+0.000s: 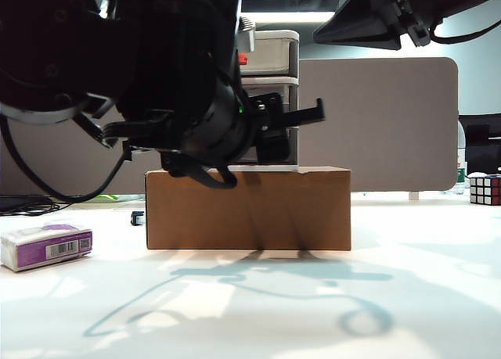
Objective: Open the third layer of the drawer on the table, pick up a pack of napkins on the table and put it in, and finally close the drawer.
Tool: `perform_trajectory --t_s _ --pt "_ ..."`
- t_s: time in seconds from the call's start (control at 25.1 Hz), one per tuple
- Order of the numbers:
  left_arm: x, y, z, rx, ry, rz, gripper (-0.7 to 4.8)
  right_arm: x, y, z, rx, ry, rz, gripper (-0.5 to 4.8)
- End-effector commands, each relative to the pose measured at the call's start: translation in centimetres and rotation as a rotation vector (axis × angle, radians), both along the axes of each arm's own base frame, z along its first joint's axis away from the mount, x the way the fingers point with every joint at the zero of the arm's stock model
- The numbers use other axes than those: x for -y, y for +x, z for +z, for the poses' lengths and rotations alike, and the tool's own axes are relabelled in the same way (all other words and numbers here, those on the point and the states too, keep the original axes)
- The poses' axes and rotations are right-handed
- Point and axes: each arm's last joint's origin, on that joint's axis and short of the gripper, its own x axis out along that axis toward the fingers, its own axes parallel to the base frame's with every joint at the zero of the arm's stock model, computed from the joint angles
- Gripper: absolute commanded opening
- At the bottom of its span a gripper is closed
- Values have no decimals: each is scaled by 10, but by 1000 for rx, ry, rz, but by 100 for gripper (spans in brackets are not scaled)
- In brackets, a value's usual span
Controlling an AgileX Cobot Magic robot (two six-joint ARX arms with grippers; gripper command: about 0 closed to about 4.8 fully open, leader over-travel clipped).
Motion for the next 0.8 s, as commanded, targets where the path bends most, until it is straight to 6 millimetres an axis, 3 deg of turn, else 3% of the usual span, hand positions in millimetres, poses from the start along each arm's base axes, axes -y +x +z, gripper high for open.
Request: perform_trajectory --t_s 0.04,0.32,0.68,0.8 --pt "-4 7 3 12 -15 20 209 -1 1 2 33 -8 9 -6" --pt "-8 19 4 13 -26 -10 209 -1 1 2 55 -23 12 -6" --pt "-6 20 4 12 -27 -32 204 -1 2 2 54 -24 11 -6" --pt "-6 20 4 11 -28 -44 165 -1 2 2 56 -24 11 -6"
